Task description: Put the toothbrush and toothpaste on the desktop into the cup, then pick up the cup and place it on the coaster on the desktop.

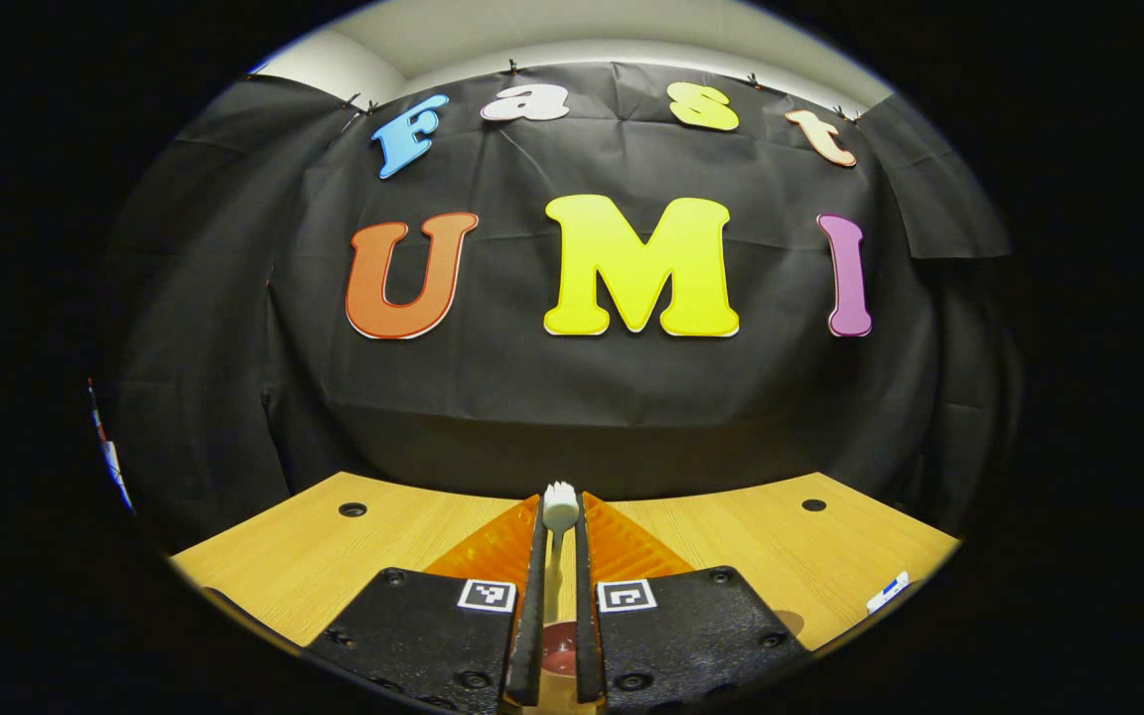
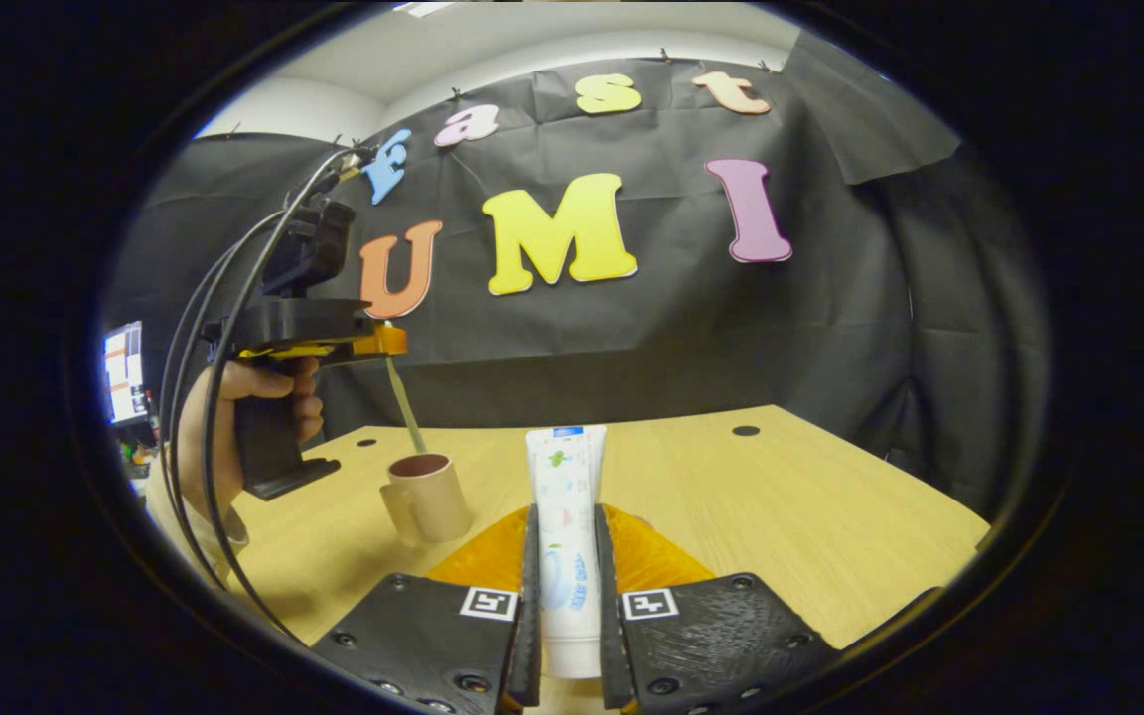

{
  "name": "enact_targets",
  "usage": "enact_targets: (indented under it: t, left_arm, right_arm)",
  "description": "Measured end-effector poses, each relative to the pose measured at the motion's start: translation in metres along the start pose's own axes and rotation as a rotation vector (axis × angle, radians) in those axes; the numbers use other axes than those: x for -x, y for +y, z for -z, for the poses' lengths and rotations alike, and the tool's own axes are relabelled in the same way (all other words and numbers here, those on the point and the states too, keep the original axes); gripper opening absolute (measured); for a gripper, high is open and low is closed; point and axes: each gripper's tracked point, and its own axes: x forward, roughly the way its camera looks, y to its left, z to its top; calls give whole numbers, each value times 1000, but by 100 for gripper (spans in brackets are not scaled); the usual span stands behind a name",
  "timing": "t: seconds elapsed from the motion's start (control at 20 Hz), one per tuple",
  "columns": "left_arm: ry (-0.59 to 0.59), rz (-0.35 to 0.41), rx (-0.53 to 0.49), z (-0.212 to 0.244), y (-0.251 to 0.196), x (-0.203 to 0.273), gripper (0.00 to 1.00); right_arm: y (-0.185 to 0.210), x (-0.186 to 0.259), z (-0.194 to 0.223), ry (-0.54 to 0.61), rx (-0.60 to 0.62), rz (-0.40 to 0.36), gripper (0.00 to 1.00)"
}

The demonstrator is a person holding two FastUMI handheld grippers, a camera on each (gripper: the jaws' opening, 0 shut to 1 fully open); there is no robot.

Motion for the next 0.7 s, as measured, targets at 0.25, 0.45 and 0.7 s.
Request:
enact_targets:
  t: [0.25,0.45,0.7]
  left_arm:
    - [-26,-1,21,-13,1,4,16]
    - [2,17,30,-5,-4,5,16]
    - [8,12,5,-4,-1,2,5]
  right_arm:
    - [-3,-1,7,9,-7,0,24]
    - [-3,3,13,20,-9,-2,23]
    - [-1,2,18,38,-13,-5,23]
